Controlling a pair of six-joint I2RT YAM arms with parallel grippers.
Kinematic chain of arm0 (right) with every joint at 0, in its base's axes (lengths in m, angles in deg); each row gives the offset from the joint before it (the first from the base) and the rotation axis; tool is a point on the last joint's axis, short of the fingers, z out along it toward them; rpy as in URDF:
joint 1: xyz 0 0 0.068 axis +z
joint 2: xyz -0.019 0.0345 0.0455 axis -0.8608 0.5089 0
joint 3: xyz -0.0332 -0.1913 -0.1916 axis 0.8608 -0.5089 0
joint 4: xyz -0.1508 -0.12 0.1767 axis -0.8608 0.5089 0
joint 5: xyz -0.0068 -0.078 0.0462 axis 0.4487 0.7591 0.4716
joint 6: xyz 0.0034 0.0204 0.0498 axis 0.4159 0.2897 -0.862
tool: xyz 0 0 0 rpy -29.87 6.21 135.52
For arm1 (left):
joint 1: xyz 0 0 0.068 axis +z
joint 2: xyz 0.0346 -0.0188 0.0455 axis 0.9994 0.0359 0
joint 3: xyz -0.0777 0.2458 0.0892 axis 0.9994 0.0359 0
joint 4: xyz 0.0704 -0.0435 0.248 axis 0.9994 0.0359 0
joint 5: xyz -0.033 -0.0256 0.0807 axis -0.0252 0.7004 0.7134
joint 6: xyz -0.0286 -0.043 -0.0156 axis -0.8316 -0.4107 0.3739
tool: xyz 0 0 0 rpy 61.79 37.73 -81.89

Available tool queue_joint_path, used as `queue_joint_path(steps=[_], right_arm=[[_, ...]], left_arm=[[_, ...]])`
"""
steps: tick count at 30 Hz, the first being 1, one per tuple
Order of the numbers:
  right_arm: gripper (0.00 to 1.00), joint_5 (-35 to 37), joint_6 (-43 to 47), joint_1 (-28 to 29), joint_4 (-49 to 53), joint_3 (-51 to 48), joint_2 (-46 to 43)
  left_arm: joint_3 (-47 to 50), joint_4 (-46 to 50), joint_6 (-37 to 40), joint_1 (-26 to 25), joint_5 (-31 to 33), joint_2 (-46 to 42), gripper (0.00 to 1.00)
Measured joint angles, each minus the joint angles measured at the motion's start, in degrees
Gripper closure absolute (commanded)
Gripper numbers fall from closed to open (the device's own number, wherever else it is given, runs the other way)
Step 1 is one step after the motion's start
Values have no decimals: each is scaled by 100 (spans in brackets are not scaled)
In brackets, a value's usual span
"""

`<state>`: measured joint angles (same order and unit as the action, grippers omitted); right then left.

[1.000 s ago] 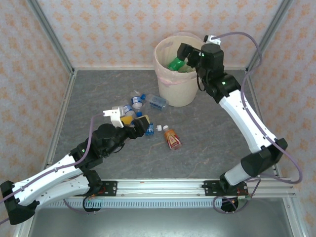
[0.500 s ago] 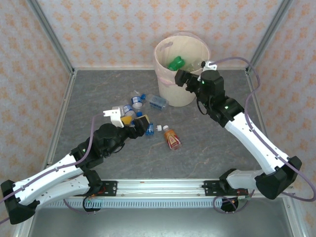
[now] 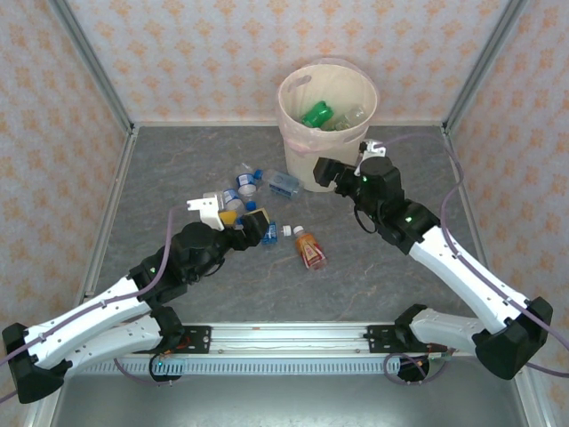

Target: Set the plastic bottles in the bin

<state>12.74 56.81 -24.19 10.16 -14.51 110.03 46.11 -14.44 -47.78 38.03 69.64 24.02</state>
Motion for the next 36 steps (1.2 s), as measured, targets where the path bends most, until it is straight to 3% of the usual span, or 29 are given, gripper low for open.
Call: queue_joint_path(steps=[15, 22, 36], right_arm=[[0, -212, -387, 531, 122, -686, -98], [0, -144, -610, 883, 205, -1119, -76], [0, 337, -708, 1840, 162, -1279, 632]], left_arm=[[186, 13, -160, 2, 103, 278, 1], [507, -155, -310, 2, -214, 291, 1], [514, -188, -323, 2, -214, -101, 1]])
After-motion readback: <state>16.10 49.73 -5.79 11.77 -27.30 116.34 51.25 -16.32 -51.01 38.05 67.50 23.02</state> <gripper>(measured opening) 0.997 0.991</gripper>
